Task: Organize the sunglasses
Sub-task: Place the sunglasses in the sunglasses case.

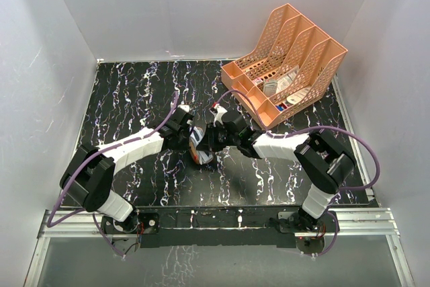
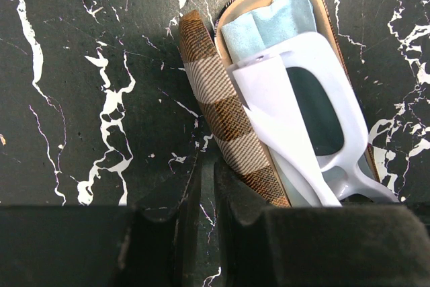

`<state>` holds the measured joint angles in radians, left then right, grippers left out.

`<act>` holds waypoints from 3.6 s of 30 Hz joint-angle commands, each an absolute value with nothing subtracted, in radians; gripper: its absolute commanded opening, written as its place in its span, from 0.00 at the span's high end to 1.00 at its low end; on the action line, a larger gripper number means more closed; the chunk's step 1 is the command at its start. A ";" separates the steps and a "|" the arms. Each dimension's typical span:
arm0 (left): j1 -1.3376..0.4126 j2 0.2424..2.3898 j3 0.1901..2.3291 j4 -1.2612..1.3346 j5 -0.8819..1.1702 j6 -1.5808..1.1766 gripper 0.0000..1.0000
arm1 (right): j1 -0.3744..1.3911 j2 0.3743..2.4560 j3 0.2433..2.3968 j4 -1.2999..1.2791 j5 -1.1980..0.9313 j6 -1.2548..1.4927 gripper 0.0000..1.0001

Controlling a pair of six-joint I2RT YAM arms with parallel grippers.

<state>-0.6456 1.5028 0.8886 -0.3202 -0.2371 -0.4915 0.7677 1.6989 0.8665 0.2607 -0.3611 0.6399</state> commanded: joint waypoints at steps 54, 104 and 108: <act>-0.651 1.506 0.905 -0.314 -0.235 -0.487 0.87 | 0.732 1.702 0.958 0.247 -0.407 0.579 1.00; -0.651 1.489 0.897 -0.316 -0.230 -0.494 0.87 | 0.729 1.825 0.900 0.361 -0.388 0.640 1.00; -0.651 1.489 0.895 -0.312 -0.229 -0.495 0.87 | 0.728 1.814 0.892 0.354 -0.380 0.648 1.00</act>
